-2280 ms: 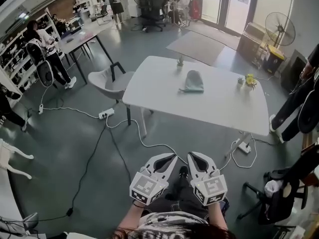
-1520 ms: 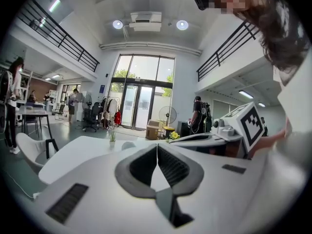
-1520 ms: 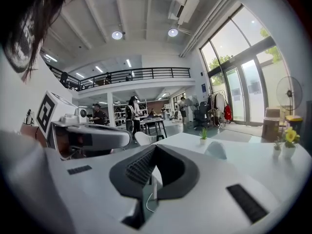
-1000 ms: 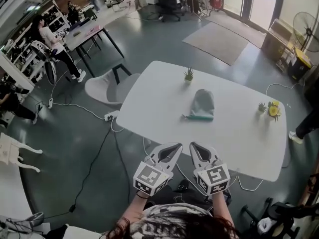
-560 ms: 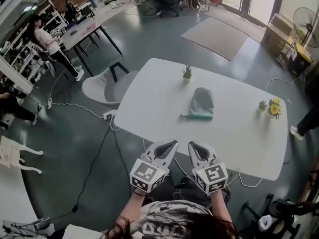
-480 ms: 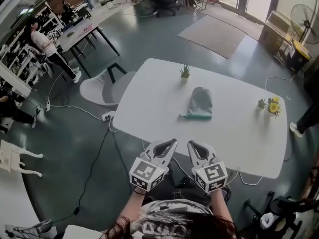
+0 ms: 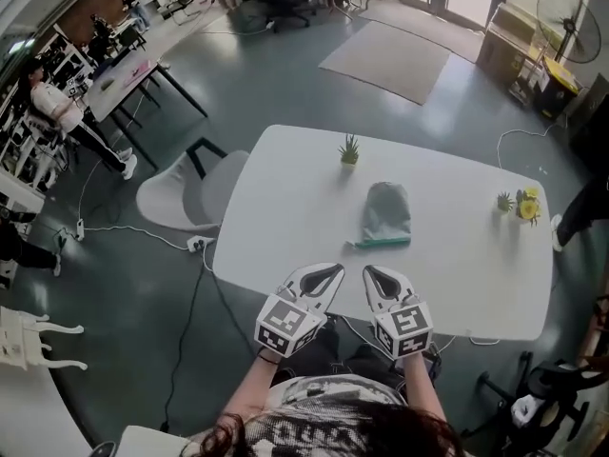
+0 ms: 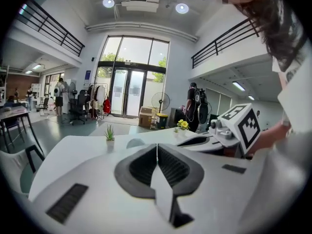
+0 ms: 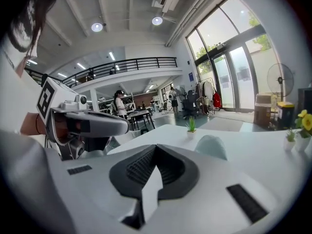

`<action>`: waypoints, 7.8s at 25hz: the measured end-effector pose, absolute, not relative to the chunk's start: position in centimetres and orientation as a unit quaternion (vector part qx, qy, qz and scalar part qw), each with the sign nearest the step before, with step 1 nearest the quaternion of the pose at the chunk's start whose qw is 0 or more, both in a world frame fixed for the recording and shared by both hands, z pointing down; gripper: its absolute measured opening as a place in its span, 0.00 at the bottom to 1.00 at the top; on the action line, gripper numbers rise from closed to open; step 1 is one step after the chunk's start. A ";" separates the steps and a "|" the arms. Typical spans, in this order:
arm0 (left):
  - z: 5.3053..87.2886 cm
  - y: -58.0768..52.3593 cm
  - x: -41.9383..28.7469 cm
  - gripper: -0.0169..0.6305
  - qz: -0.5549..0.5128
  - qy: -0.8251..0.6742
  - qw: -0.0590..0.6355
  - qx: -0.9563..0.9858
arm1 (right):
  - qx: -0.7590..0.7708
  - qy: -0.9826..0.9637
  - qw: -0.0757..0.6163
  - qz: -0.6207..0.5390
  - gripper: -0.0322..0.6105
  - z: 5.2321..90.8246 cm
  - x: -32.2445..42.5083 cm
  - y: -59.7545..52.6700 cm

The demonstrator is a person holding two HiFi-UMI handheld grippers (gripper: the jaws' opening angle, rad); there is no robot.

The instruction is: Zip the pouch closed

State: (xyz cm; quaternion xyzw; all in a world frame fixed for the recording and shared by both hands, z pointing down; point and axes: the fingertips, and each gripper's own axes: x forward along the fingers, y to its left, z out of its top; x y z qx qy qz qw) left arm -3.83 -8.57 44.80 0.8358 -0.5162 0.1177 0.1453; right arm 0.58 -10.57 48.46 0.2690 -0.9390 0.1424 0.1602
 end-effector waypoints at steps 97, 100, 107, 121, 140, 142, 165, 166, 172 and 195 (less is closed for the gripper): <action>64.6 -16.2 -3.3 0.06 0.379 -0.152 0.102 0.907 | 0.354 -0.830 0.372 0.217 0.06 67.2 2.2 -18.1; 64.5 -16.5 -3.7 0.06 0.379 -0.156 0.104 0.906 | 0.362 -0.824 0.375 0.221 0.06 67.2 3.1 -18.7; 64.7 -17.0 -4.9 0.06 0.385 -0.163 0.106 0.902 | 0.374 -0.810 0.392 0.224 0.06 67.7 5.6 -20.1; 66.4 -16.8 -7.0 0.06 0.399 -0.179 0.130 0.890 | 0.392 -0.791 0.405 0.237 0.06 68.3 8.4 -21.3; 60.7 -17.6 -6.0 0.19 0.292 -0.247 0.165 0.909 | 0.470 -0.804 0.269 0.245 0.19 61.1 7.7 -18.1; 59.9 -17.3 -5.3 0.18 0.271 -0.256 0.177 0.911 | 0.478 -0.805 0.254 0.245 0.19 60.1 8.0 -17.4; 54.0 -8.4 -0.1 0.13 0.219 -0.261 0.161 0.926 | 0.482 -0.832 0.185 0.204 0.17 53.1 9.1 -8.7; 53.6 -8.0 0.3 0.13 0.217 -0.260 0.156 0.928 | 0.483 -0.833 0.181 0.201 0.17 52.8 9.1 -8.3; 51.0 -4.8 1.7 0.12 0.195 -0.261 0.140 0.935 | 0.479 -0.844 0.147 0.192 0.15 51.0 8.8 -5.2; 47.7 6.7 2.8 0.05 0.164 -0.263 0.115 0.944 | 0.462 -0.868 0.118 0.136 0.05 47.3 7.7 6.7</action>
